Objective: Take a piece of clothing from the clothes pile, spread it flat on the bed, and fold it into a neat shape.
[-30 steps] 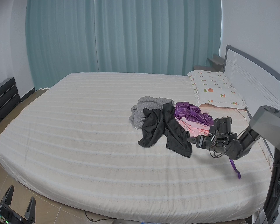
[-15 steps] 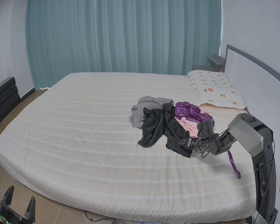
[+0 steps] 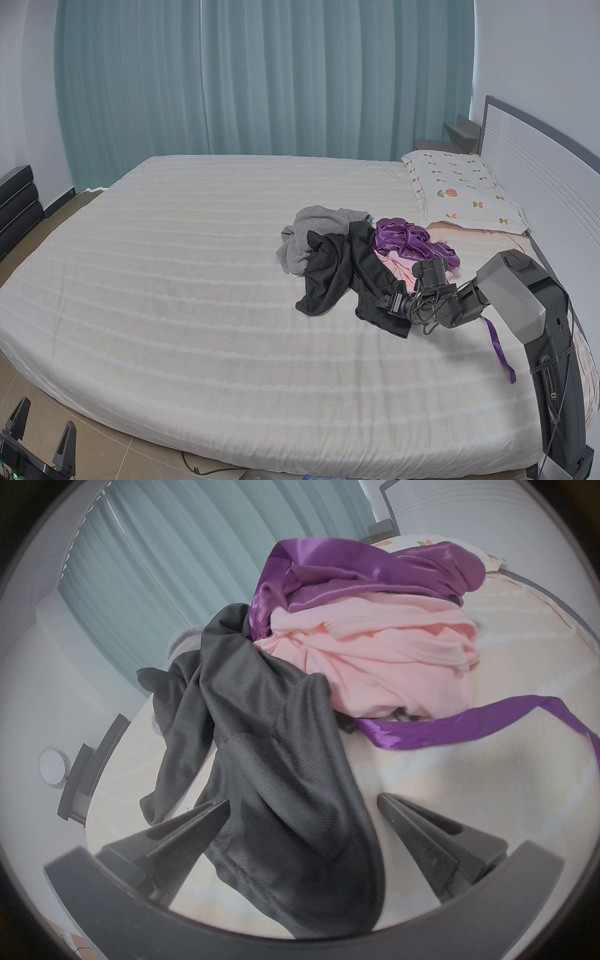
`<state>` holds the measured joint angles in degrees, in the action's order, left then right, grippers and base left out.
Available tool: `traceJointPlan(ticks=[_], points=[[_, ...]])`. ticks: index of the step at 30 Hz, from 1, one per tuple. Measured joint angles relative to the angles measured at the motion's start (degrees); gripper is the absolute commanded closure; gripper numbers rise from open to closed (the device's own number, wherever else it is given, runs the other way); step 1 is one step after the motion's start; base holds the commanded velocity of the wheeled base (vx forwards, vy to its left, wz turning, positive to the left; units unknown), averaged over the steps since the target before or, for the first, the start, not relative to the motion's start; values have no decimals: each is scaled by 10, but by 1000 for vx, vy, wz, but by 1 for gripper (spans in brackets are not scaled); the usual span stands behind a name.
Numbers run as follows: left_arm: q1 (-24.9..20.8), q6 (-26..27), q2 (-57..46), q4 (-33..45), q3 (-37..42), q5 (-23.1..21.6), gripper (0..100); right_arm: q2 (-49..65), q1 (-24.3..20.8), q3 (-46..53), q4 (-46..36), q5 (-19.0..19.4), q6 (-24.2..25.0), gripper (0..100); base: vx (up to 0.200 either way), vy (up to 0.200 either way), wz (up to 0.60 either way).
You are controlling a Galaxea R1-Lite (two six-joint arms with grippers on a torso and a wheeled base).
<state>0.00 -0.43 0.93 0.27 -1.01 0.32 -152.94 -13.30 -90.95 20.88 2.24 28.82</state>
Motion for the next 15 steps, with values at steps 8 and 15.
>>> traceJointPlan(ticks=[8, 15], points=[[0, 0, 0, 0, 0, 0, 0, -25, -16, -26, 1, -1, 14, 100, 0, 0, 0], [0, 0, 0, 0, 0, 0, 0, -16, -15, -22, 4, 1, 74, 100, 0, 0, 0]])
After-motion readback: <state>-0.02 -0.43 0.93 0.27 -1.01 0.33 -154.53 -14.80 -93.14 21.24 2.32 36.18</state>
